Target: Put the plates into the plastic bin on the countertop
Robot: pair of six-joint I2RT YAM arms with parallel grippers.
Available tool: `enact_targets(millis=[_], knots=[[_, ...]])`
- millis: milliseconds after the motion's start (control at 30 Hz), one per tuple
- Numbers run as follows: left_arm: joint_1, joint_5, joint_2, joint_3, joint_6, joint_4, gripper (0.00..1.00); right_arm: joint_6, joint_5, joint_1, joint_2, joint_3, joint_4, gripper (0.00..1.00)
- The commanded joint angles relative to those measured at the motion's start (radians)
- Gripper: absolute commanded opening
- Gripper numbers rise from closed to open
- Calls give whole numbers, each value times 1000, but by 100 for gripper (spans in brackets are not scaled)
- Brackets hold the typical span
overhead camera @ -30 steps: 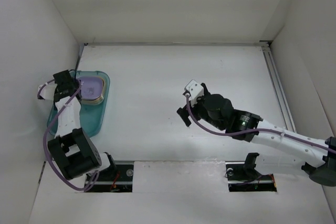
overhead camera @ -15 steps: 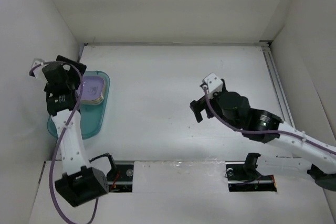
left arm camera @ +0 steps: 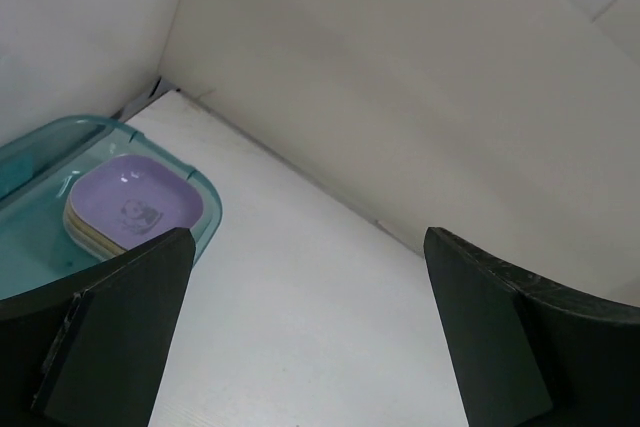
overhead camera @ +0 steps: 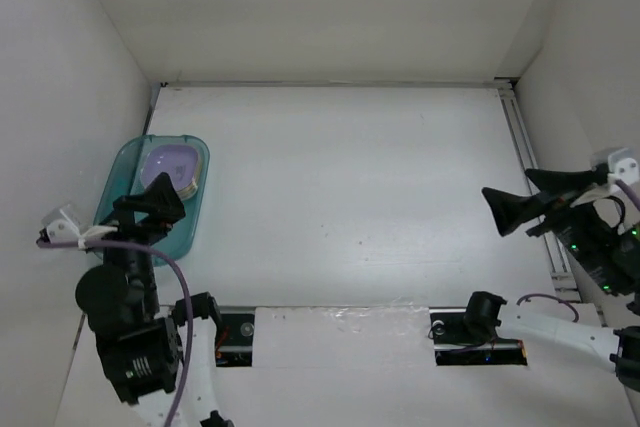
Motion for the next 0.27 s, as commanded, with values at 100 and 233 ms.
enact_targets(millis=[100,233], knots=[[-1,127,-78,-54,29,-23,100,14,31,-5,-106,10,-112,100],[-1,138,-102,-73,40,-23,100,23,57,-5,-119,10,-123,100]])
